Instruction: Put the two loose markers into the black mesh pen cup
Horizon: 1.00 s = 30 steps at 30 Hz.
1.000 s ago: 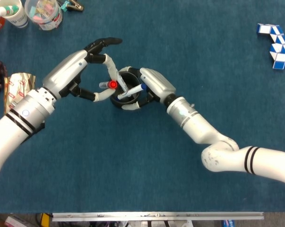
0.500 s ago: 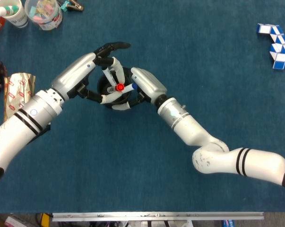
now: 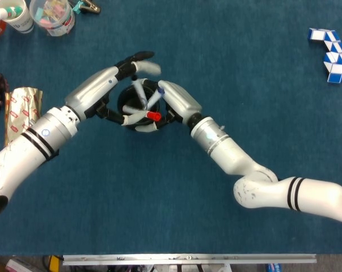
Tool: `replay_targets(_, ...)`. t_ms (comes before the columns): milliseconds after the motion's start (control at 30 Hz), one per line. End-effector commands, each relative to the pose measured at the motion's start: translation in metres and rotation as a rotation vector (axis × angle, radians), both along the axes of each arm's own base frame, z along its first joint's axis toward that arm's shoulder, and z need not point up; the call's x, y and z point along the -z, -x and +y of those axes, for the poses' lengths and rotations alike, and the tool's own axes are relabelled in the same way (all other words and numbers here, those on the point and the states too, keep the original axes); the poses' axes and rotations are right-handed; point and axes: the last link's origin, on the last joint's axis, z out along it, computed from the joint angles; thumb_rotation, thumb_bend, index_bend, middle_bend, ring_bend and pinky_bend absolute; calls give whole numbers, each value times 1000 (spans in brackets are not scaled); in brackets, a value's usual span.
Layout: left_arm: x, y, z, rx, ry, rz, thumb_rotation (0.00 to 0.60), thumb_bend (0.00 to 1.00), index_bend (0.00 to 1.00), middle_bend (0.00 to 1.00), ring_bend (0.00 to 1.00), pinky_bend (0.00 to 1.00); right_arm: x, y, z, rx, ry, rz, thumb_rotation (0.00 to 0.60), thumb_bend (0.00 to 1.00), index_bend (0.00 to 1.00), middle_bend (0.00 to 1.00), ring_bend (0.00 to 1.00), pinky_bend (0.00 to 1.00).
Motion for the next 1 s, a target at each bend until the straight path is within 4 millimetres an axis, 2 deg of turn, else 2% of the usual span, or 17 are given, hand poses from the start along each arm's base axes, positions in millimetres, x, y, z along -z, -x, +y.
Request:
replay_targets(33,-3,0,1,5,-15,1,600,298,33,0,0,0,-4,5,0,-7,0,17,600,262,422,421,315,256)
replay_targets(200,-9,6,4,3,-54,12,600,298,30,0,0,0,-14,21,0,-12,8,51,600,262,422,422,316,255)
replay_targets(500,-14,19,4,15,-109,59,600,297,30,0,0,0,-37,62,10,-14,0,108,600,262,422,421,321,255)
replay_targets(667,-8,24,1,25,-110,75,600,297,30,0,0,0,-40,83,16,-7,2,124,600,262,422,422,321,256)
replay_targets(1000,0,29,-5,29,-87,92,600,298,30,0,0,0,-36,106,23,17,-5,105,600,262,422,421,311,272)
